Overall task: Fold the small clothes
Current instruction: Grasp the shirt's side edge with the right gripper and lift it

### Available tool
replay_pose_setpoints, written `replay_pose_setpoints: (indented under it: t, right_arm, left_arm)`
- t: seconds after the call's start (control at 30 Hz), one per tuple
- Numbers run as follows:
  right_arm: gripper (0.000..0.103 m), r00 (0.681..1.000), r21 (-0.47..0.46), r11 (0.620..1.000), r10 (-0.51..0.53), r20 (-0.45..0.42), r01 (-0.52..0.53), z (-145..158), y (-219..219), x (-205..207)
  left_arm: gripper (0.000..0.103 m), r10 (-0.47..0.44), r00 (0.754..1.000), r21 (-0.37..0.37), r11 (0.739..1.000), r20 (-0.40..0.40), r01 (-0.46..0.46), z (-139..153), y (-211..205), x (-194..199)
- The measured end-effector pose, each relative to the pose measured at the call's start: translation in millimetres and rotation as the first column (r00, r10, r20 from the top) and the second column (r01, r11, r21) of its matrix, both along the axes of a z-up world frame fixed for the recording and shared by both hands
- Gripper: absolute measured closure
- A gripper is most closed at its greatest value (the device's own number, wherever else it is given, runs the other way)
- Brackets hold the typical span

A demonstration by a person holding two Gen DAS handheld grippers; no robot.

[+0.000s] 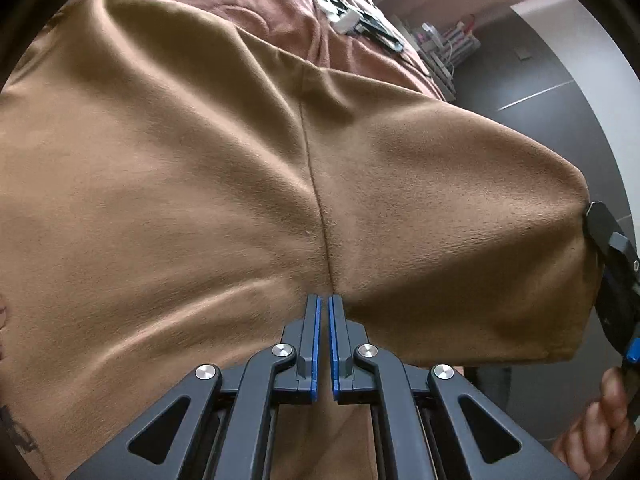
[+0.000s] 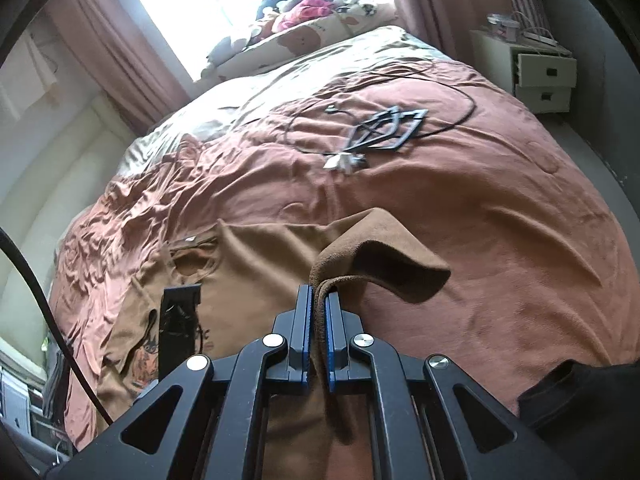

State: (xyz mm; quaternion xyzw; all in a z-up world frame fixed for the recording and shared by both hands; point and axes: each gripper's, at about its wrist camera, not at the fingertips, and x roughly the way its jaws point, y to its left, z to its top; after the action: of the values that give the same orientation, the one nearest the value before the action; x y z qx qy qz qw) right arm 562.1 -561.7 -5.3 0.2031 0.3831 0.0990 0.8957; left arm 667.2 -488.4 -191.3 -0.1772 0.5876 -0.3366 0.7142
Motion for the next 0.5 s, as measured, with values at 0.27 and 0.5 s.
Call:
replay_pose_setpoints:
  t: [0.27, 0.5]
  right_arm:
    - [0.1, 0.999, -0.02, 0.999, 0.04, -0.016, -0.04, 0.0, 26.9, 14.7]
    - [0.1, 0.993, -0.035, 0.994, 0.099, -0.061, -0.101, -8.8, 62.8, 31.9]
  left_arm:
    - [0.099, 0.085, 0.996, -0.004, 0.996, 0.015, -0.085, 21.8, 65.9, 6.8]
    - [0.099, 0.132, 0.99, 0.024, 0.991, 0.045, -0.133, 35.8, 122.3, 7.3]
